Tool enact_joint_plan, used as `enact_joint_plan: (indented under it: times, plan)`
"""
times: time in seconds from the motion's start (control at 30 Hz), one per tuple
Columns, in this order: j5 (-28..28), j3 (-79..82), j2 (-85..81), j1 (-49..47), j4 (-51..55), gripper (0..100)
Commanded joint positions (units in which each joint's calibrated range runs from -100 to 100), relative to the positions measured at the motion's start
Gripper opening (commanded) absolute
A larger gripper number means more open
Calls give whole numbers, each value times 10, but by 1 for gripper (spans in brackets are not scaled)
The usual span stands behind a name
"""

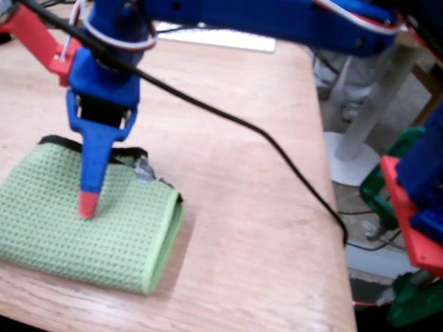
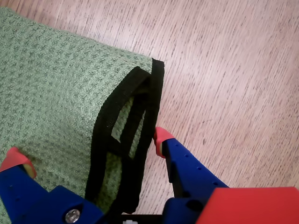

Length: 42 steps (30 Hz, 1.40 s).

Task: Clean the table

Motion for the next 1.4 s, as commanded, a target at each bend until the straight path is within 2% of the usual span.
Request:
enact_joint_plan:
  times: [0.0,0.2,0.4,0.57,0.67,0.77,0.83,0.9,0.93,1.0,1.1,1.23,1.37]
  plan:
    - [2,-19,-9,14,-6,47]
    - [2,-18,39,17,-5,35]
    - [3,-17,50,17,6,0]
    - [3,-16,36,22,8,1]
    - [-4,-15,-105,63,17,0]
    - [-4,47,-273,49,119,0]
    - [-4,153,-395,46,185,0]
    - [-4,311,-518,-2,209,0]
    - [-4,498,-637,-27,198,0]
    - [-3,657,-699,-88,197,0]
    - [-3,784,-707,-210,178,1]
    - [-1,812,-682,-203,66,1]
    - [2,813,-619,-205,39,0]
